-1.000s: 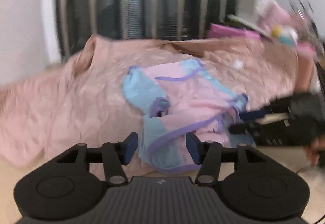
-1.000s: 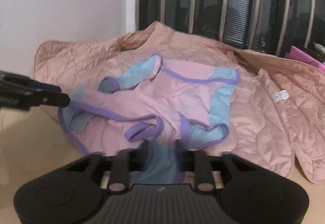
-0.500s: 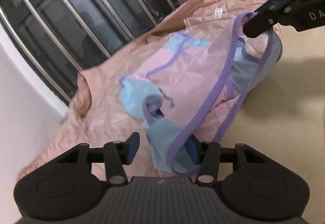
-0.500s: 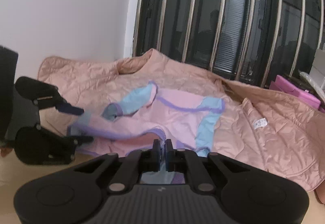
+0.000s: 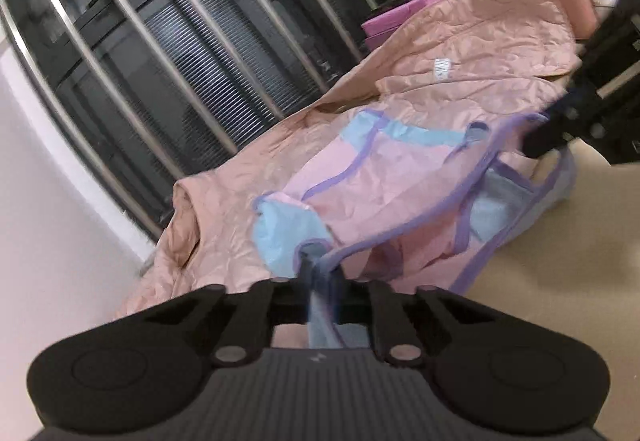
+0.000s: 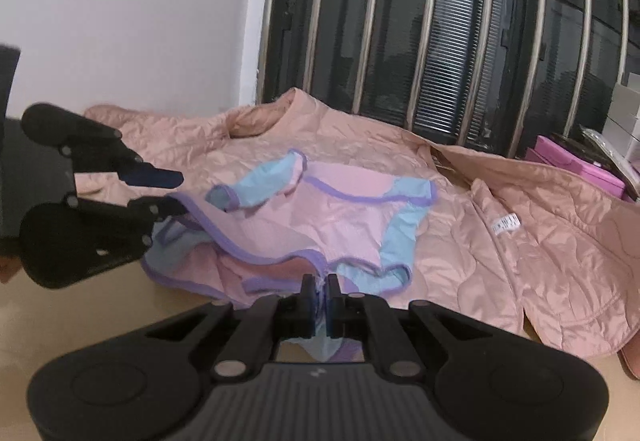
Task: Fold clothes
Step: 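Grasp the garment's purple-trimmed edge with both grippers, then lift the garment high with both grippers, stretching it open between them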
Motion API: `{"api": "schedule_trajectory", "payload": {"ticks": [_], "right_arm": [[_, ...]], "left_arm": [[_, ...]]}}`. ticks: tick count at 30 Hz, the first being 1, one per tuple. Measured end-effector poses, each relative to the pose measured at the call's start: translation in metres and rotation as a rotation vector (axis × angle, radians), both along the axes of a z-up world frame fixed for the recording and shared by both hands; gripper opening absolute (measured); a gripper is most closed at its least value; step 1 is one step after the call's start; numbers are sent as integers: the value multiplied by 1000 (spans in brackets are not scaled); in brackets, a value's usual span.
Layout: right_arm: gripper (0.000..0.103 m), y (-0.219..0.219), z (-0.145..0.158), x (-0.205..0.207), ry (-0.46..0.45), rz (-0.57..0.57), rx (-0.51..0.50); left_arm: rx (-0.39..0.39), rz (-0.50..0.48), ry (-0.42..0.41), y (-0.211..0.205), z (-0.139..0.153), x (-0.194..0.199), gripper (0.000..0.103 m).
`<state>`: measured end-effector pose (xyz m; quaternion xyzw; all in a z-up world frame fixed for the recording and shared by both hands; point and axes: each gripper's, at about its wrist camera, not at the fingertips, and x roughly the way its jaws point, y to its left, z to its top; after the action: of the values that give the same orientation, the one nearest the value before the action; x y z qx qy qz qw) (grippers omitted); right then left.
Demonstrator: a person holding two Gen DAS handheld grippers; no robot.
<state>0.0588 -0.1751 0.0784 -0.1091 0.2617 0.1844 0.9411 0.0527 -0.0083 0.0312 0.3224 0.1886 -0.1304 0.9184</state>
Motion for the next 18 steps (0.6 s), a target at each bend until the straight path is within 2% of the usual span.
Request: {"api": "schedule_trajectory", "payload": {"ticks": [5, 7, 12, 18], "right_arm": [[6, -3, -16, -2, 18, -50, -14], [8, -1, -21, -5, 21, -59, -12], [9, 23, -28, -10, -11, -39, -117], [9, 24, -31, -3, 13, -85, -161]], "left_arm": [[-109, 72, 18, 13, 2, -15, 5], [-126, 86, 22, 13, 2, -20, 5], [-146, 149, 25, 18, 3, -22, 5], [-239, 205, 44, 27, 13, -28, 2]]}}
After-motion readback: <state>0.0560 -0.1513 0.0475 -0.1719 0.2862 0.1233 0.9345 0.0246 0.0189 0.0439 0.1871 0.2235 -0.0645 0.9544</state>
